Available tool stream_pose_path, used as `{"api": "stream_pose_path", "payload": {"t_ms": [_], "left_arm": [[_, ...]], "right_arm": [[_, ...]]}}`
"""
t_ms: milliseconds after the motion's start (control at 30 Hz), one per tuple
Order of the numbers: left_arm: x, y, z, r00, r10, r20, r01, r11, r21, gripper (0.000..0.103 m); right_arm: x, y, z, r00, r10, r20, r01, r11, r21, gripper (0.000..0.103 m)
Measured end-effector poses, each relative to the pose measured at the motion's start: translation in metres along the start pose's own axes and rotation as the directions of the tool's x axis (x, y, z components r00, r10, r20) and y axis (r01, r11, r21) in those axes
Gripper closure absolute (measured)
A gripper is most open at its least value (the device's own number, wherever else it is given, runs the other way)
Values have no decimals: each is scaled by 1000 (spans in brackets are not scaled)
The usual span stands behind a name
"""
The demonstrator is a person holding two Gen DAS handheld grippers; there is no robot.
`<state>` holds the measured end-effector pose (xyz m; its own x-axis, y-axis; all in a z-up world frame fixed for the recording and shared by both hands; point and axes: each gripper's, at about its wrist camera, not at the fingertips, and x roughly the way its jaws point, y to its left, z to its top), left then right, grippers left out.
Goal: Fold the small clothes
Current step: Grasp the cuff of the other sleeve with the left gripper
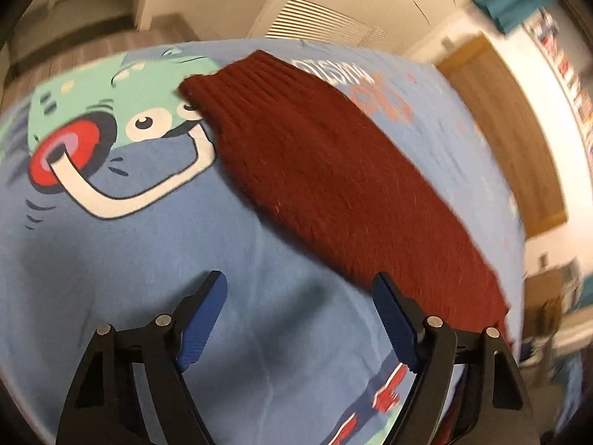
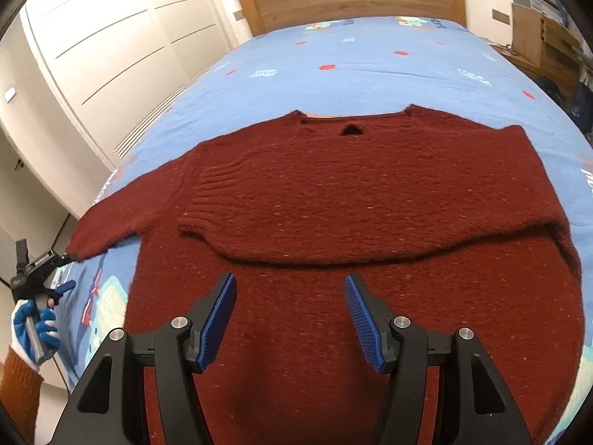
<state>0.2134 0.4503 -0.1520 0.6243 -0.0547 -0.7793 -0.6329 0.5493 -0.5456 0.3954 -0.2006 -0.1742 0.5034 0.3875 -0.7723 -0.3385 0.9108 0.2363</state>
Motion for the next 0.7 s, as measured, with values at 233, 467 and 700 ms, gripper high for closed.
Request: {"api": "stream_pose_path", "payload": {"t_ms": [233, 467, 700], "left_arm": [[2, 34, 28, 979, -183, 91, 199, 956, -217, 35], [8, 62, 54, 935, -309, 174, 352, 863, -362, 57], [13, 59, 75, 941, -303, 154, 339, 852, -398, 93]], "right_arm": [[-11, -14, 2, 999, -36, 26, 36, 999, -5, 40], [-18, -19, 2, 998, -47, 38, 48, 999, -9, 40], [-26, -29, -1, 998, -47, 49, 46, 999, 22, 40]]}}
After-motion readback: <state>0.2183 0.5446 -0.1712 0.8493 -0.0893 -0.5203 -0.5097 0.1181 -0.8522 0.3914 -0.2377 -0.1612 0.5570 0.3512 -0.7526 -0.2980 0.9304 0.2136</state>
